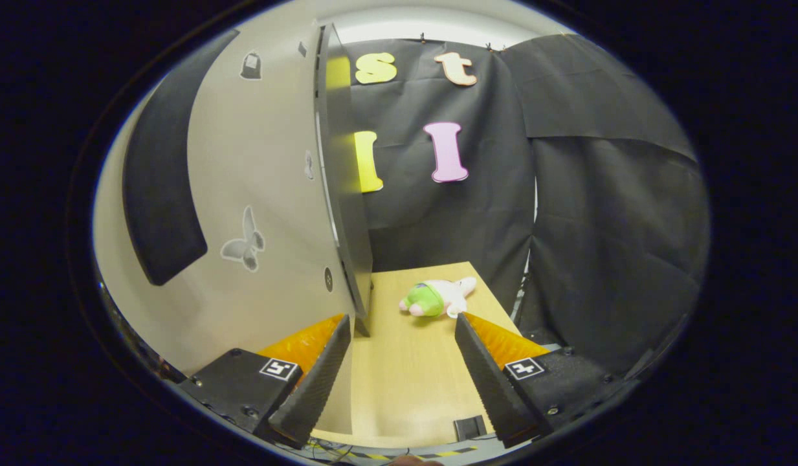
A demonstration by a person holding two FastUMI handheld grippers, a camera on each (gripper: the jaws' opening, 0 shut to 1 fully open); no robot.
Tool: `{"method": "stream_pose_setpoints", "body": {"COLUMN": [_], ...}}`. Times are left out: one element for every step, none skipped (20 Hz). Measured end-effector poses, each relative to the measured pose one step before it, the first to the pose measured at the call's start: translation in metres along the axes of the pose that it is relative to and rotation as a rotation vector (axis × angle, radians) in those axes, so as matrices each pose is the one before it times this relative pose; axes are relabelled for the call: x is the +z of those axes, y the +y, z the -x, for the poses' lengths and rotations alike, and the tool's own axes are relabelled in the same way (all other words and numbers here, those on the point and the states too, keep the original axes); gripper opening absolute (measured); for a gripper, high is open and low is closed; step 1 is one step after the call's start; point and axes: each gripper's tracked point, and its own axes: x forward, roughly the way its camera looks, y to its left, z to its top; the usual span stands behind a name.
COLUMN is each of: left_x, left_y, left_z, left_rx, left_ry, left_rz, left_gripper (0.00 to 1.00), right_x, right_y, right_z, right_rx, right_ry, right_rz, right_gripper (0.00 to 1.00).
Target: Open the cabinet door with the right hand, grasp the bottle in the cabinet with the left hand and place it on the coaster, then close the cabinet door with the right hand.
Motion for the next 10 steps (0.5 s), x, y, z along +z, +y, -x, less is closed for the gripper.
{"method": "stream_pose_setpoints", "body": {"left_x": [0.02217,0.01812,0.01318,0.00858,0.01166,0.01764,0.01744,0.01155,0.01112,0.00451], "left_y": [-0.00881,-0.01143,-0.01601,-0.0142,-0.01475,-0.0169,-0.01861,-0.01728,-0.0148,-0.01237], "left_z": [-0.00253,-0.00286,-0.0042,-0.00242,-0.00038,0.00114,-0.00138,-0.00118,-0.00151,-0.00192], "left_rx": [-0.0221,-0.02893,-0.03831,-0.02886,-0.02979,-0.03342,-0.0377,-0.04293,-0.03329,-0.02872], "left_ry": [-0.01675,-0.00093,0.01325,0.0379,0.02205,0.01049,-0.0099,-0.00802,-0.0197,-0.00337], "left_rz": [0.01181,0.01019,0.00898,0.00666,0.01014,0.01188,0.01566,0.01249,0.00318,-0.00622], "left_gripper": [1.0,0.95,0.96,0.95,0.95,0.96,0.96,0.96,0.96,0.96], "right_x": [0.00166,0.00207,0.00119,0.0033,0.00368,0.00434,0.00594,0.00508,0.00326,0.00483], "right_y": [0.00053,0.00073,0.00205,0.00423,0.00509,0.00551,0.00671,0.00394,0.00049,-0.00147], "right_z": [0.00125,0.00024,0.00302,0.00226,0.00409,0.00405,0.00578,0.00614,0.00739,0.00672], "right_rx": [0.00734,0.00735,0.01091,0.01748,0.01702,0.01487,0.01388,0.00179,-0.01096,-0.01799], "right_ry": [-0.00587,-0.00428,-0.00406,-0.00572,-0.00781,-0.00895,-0.01699,-0.01574,-0.01582,-0.01613], "right_rz": [-0.01343,-0.0105,-0.01024,-0.00991,-0.00663,0.00083,0.00788,0.01819,0.02243,0.02032], "right_gripper": [1.0,1.0,1.0,1.0,1.0,1.0,1.0,1.0,1.0,0.98]}}
